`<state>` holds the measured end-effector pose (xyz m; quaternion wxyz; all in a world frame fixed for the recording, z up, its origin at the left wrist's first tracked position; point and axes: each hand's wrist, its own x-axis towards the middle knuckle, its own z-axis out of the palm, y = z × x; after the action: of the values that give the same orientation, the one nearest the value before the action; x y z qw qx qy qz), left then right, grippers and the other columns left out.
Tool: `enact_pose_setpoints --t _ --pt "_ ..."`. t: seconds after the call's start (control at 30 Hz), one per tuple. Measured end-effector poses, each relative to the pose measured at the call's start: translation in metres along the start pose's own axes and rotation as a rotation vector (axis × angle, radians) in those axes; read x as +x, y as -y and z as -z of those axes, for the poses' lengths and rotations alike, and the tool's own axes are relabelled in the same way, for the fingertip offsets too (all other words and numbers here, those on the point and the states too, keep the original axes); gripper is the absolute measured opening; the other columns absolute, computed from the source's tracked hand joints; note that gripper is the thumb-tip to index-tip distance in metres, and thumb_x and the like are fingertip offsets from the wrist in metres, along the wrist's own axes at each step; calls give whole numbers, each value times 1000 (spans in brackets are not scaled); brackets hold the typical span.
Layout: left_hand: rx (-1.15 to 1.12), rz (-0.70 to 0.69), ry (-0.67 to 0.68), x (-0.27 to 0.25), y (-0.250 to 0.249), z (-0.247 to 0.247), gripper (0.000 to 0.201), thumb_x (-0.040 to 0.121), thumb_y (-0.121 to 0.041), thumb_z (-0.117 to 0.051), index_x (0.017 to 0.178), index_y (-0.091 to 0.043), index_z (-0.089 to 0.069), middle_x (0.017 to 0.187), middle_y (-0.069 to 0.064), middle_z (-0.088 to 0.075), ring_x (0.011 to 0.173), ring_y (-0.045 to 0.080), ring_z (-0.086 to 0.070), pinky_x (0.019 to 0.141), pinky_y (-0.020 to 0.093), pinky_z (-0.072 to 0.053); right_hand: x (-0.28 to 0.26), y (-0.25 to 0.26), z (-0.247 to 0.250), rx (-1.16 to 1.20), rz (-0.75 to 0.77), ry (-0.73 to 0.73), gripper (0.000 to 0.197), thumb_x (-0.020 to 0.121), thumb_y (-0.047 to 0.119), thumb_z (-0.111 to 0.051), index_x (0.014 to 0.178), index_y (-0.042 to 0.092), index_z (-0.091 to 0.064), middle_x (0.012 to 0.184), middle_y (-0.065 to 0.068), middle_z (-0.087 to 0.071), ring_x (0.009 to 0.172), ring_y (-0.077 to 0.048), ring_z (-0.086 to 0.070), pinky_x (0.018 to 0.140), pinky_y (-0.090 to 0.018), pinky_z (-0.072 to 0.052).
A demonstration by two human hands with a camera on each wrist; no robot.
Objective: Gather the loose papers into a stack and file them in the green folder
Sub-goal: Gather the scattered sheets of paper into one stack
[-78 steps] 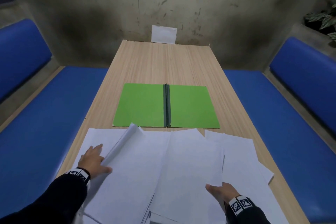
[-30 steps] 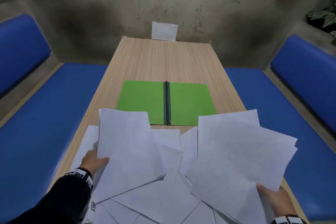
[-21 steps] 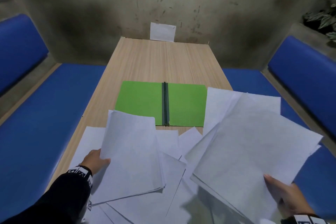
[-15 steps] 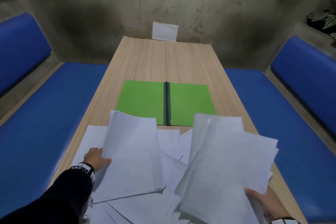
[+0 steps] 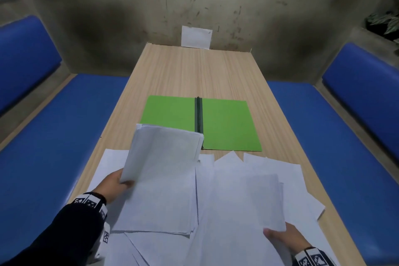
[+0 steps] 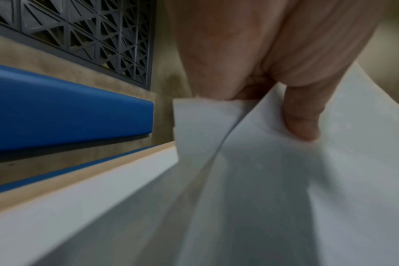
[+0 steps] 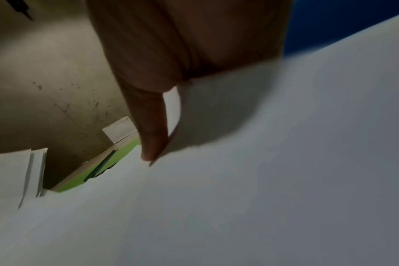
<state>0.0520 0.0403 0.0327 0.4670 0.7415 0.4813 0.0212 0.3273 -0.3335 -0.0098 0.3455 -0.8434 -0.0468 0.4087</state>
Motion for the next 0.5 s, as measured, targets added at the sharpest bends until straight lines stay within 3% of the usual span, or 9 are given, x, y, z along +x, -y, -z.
enact_pose_setpoints --t 0.1,0.17,0.23,0.27,0.33,0.4,0.43,0.5 --pt "-78 -7 -26 -7 2 7 14 88 -7 -55 101 -11 -57 84 6 -61 78 24 -57 67 31 -43 1 2 11 91 46 -61 17 76 -5 -67 87 8 -66 117 -24 -62 110 -33 -57 104 -48 -40" --pt "-116 -19 -54 -13 3 15 16 88 -10 -57 104 -13 -56 93 7 -64 91 27 -58 78 34 -42 4 1 29 266 109 -150 31 68 -8 -75 94 3 -64 118 -25 -61 111 -33 -58 104 -49 -41" --pt "-148 -38 -58 -18 2 23 23 86 -15 -61 108 -13 -55 98 10 -65 93 28 -59 80 35 -43 4 -1 47 496 137 -146 59 53 10 -85 106 1 -61 113 -24 -64 90 -25 -68 86 -40 -55" --pt "-173 -47 -57 -22 0 26 28 83 -20 -64 108 -12 -55 97 10 -66 92 27 -60 79 35 -44 1 2 53 602 159 -132 60 56 12 -81 111 -1 -60 112 -19 -66 76 -21 -70 72 -33 -59" --pt "-199 -70 -63 -27 -6 29 31 81 -24 -65 107 -11 -56 97 9 -65 93 26 -59 80 34 -43 -9 14 61 747 197 -99 31 74 -1 -64 105 1 -64 102 -6 -71 62 -18 -72 55 -25 -59" --pt "-223 -84 -63 -30 -11 29 22 87 -13 -61 108 -11 -56 98 7 -64 96 24 -56 85 32 -39 -19 29 57 775 221 -9 22 75 -7 -57 82 5 -74 84 -4 -76 60 -18 -72 51 -25 -58" --pt "-237 -84 -54 -31 -14 27 19 89 -11 -58 108 -11 -55 94 3 -64 96 23 -55 87 31 -38 -23 37 50 756 239 43 21 70 -6 -60 80 5 -74 80 -6 -76 61 -20 -73 52 -27 -59" --pt "-260 -71 -26 -35 -23 24 16 89 -13 -58 105 -13 -56 87 -7 -62 95 22 -56 86 30 -38 -29 55 33 668 278 137 33 60 -3 -70 93 -1 -69 77 -11 -76 63 -23 -73 57 -30 -60"
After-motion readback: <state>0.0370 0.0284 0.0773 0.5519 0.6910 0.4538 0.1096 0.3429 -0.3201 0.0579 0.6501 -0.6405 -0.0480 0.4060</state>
